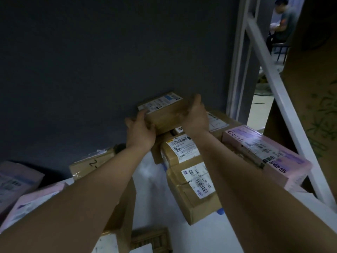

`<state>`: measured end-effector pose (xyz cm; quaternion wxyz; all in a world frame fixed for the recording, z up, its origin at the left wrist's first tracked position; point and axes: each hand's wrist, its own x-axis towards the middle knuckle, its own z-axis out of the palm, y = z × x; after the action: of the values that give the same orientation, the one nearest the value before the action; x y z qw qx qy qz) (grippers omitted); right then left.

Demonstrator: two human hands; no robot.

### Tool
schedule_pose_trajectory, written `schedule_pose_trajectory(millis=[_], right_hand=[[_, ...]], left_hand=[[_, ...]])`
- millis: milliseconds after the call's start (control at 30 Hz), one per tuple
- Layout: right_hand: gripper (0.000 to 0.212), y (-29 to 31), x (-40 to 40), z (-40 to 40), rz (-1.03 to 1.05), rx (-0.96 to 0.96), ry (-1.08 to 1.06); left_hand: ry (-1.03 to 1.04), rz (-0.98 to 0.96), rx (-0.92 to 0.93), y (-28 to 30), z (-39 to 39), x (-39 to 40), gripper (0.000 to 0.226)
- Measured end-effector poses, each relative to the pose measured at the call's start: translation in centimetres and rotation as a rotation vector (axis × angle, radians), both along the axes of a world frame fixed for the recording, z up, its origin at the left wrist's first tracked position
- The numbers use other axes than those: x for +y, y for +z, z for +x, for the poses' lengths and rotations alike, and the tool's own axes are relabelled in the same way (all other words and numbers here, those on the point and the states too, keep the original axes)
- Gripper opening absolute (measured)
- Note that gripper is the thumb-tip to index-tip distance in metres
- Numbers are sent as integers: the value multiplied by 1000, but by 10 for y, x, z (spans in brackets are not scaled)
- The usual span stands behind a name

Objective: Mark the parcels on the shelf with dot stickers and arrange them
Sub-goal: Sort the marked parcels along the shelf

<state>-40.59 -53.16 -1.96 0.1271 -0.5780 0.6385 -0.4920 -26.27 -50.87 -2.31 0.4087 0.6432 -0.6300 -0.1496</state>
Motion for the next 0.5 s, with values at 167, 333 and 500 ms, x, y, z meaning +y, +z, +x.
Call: schedule_pose_trajectory(millis=[167,333,500], right_hand=[[62,-6,46,8,15,52,67],[45,-24,136,28,-174,68,258],[42,-49,221,45,54,-8,392]], left_hand=[[-21,67,-99,3,12,42,61],[31,88,-218,-7,41,114,43],[13,130,-396,-15,67,200,30]])
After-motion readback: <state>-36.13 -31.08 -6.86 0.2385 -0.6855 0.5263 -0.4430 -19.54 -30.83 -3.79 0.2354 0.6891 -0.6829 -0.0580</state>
